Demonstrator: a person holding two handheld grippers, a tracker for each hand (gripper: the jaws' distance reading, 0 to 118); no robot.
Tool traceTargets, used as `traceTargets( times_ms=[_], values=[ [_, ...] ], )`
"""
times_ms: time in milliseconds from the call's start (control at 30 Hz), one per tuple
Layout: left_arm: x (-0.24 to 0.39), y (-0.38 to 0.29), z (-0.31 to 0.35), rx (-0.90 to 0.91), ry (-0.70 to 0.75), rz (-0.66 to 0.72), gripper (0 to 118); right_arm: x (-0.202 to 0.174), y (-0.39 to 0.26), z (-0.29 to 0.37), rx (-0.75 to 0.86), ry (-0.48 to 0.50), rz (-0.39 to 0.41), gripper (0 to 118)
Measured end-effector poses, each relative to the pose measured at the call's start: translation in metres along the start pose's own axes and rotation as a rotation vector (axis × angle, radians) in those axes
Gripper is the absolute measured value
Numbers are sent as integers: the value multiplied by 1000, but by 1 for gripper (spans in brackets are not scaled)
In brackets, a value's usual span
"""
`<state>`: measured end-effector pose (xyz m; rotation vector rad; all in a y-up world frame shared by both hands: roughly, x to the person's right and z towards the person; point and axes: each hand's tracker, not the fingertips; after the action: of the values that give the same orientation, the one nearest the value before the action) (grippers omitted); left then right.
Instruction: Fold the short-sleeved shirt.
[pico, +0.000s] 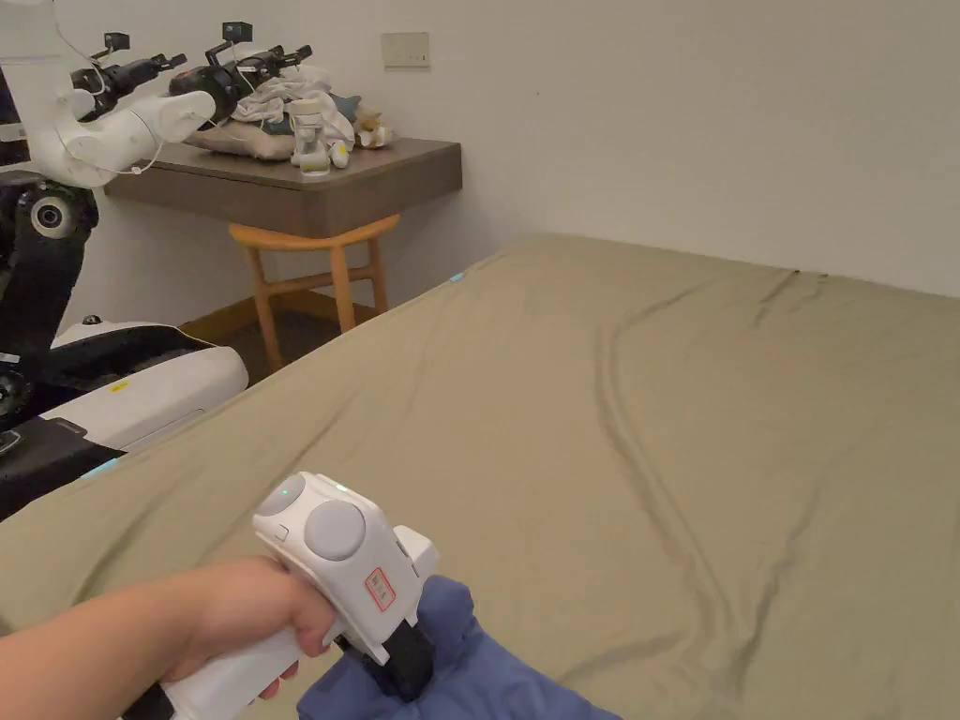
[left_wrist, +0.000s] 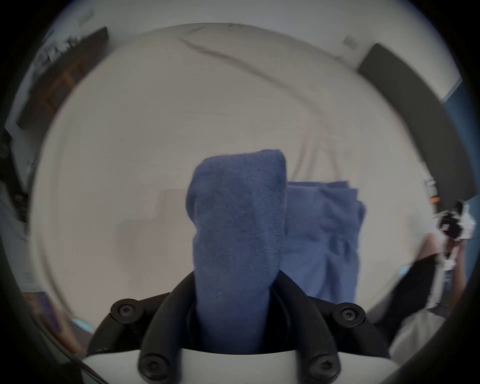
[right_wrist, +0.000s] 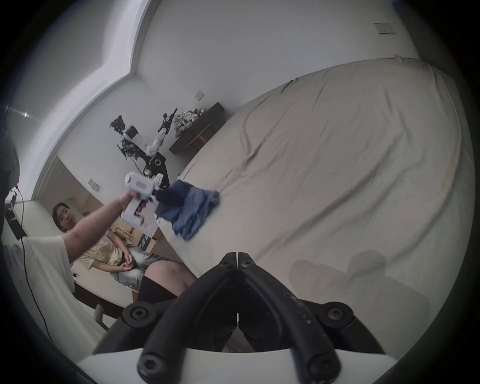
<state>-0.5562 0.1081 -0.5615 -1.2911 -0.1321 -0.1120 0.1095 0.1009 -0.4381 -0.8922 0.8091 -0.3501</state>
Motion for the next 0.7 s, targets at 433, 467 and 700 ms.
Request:
traceTargets(
  times_ms=[433,467,700],
  values=[
    [-93,15,-25,-97,357,83,15,-31,11,-22,-57,-35,72,1],
    [-96,12,-23,-93,341,100,15,-33,11,-22,-60,-40,86,1],
    [-92,7,24,-13,511,82,118,-30,7,-22,-65,-100,107,1]
  ],
)
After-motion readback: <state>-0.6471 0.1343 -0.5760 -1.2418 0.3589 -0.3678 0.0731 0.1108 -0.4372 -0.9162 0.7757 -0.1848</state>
